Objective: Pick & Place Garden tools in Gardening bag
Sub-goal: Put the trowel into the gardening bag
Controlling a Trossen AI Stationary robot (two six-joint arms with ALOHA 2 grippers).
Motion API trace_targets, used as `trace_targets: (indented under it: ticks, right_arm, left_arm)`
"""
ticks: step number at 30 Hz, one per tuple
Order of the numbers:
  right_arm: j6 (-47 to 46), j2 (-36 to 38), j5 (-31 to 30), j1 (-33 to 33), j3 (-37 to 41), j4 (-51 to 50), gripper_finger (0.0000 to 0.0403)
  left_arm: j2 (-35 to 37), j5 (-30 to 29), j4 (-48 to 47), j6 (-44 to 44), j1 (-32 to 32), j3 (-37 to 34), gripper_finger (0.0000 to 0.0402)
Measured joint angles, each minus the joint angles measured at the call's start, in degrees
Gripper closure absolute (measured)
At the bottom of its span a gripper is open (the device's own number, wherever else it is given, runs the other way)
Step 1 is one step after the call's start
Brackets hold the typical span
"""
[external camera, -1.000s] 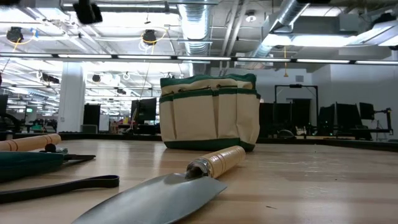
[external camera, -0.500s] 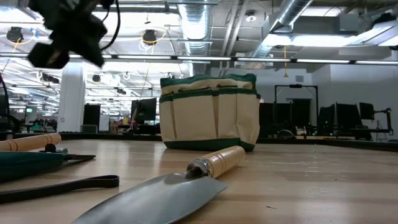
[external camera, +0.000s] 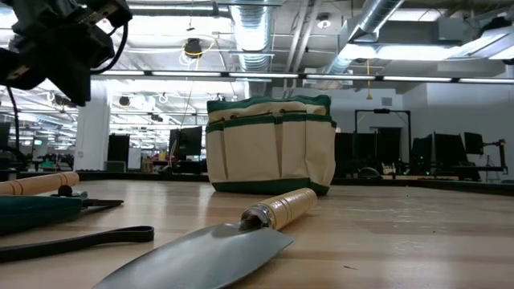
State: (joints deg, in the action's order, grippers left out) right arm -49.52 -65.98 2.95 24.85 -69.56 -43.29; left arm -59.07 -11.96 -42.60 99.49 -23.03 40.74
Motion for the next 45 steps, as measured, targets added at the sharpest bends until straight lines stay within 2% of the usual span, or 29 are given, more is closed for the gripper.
trace_targets:
  ticks: [9, 15, 20, 26, 31, 34, 45]
  right_arm:
    - [0.35, 0.0, -0.18, 0.25, 0.0, -1.05, 0.0219]
    - [0.4, 0.0, 0.42, 0.26, 0.0, -1.3, 0.0218]
    - [0.46, 0.0, 2.7, 0.27, 0.0, -1.31, 0.021]
    - [0.55, 0.0, 3.07, 1.4, 0.0, -1.31, 0.0199]
    - [0.53, 0.0, 2.95, 2.57, 0.0, -1.31, 0.0199]
    - [0.43, 0.0, 2.35, 3.0, 0.0, -1.31, 0.0202]
    - [0.39, 0.0, 1.5, 3.26, 0.0, -1.29, 0.0211]
  left_arm:
    - [-10.74, 0.32, -3.91, 2.85, -4.68, 6.09, 0.04]
    - [-13.82, 2.66, -3.51, 0.9, -5.61, 6.29, 0.0384]
    - [-14.31, 2.73, -3.46, -0.43, -6.43, 6.27, 0.0331]
    - [-14.59, 0.41, -3.47, -0.56, -6.33, 6.27, 0.0238]
    - [-18.47, 0.91, -3.48, -0.29, -5.99, 6.11, 0.0182]
    - [-21.5, 2.11, -3.53, -0.27, -5.77, 6.11, 0.0175]
    - [-27.88, 2.84, 0.71, -3.44, -5.66, 6.09, 0.0189]
